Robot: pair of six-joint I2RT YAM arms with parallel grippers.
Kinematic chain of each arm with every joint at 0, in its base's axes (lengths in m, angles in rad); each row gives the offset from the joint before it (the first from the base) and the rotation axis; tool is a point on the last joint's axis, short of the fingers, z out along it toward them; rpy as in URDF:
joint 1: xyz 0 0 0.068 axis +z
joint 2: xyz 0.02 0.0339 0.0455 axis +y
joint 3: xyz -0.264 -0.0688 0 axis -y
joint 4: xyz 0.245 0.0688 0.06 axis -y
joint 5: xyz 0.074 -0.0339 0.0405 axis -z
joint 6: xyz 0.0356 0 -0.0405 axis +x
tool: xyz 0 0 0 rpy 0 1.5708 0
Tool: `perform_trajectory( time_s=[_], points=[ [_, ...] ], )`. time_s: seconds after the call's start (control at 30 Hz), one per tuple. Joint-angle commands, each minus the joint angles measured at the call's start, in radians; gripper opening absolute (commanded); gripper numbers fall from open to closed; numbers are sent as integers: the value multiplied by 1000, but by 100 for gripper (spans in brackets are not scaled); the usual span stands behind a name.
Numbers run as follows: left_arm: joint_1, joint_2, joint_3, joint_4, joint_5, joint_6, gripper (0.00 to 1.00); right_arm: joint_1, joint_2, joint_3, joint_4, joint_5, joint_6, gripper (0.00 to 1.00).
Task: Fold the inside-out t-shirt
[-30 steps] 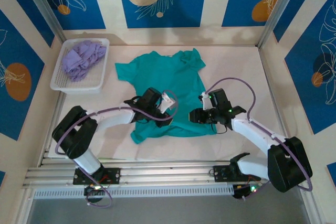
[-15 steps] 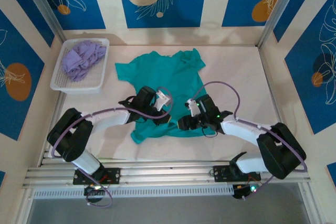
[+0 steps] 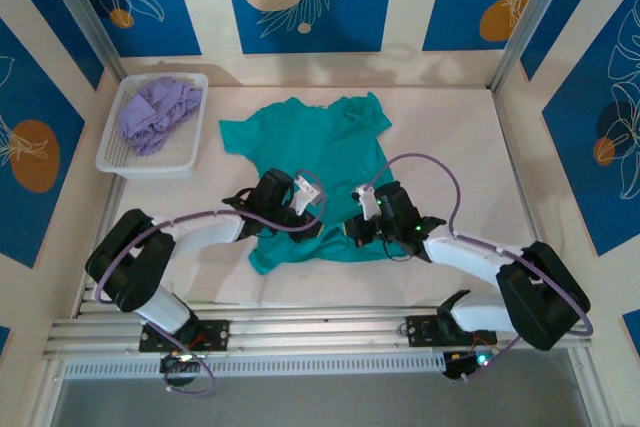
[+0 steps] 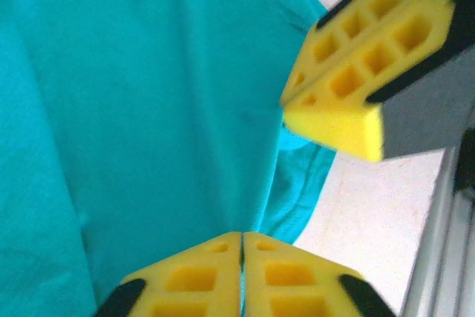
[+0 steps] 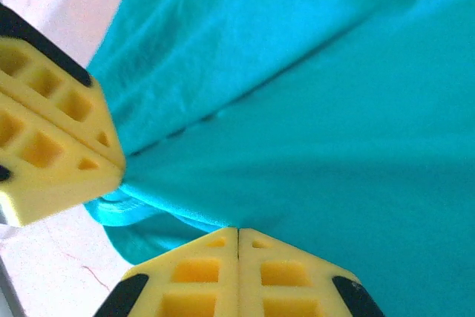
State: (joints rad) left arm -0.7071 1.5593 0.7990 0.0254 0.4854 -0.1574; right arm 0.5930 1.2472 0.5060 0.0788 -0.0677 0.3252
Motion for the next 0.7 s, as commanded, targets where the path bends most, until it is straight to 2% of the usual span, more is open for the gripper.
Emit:
perform_trajectory(
  time_s=[0.0, 0.1, 0.2, 0.4, 0.43, 0.5, 0.53, 0.57, 0.6, 0.63, 0.67],
  points=[
    [-12, -18, -10, 35, -11, 40, 34, -31, -39, -5, -2, -73, 40, 0],
    [-38, 6, 16, 10, -37, 70, 45, -45, -46, 3, -14, -99, 61, 0],
    [-55, 34, 40, 5, -50, 82, 50, -53, -45, 8, -29, -105, 67, 0],
    [-69, 125, 116, 5, -123, 93, 49, -87, -93, 1, -43, -136, 86, 0],
    [-69, 141, 138, 12, -120, 87, 42, -97, -103, 1, -43, -148, 94, 0],
    [-68, 171, 183, 28, -106, 60, 15, -154, -149, -8, -45, -213, 137, 0],
    [-66, 179, 200, 32, -96, 49, 4, -187, -174, -16, -44, -243, 167, 0],
    [-65, 178, 217, 29, -93, 26, 0, -231, -215, -25, -48, -259, 216, 0],
    [-59, 170, 234, 19, -82, -1, 0, -268, -264, -29, -92, -214, 270, 7],
    [-50, 159, 248, 11, -63, -26, 0, -274, -308, -23, -166, -120, 289, 25],
    [-36, 145, 263, 1, -39, -60, 0, -234, -359, -23, -205, -33, 245, 42]
  ],
)
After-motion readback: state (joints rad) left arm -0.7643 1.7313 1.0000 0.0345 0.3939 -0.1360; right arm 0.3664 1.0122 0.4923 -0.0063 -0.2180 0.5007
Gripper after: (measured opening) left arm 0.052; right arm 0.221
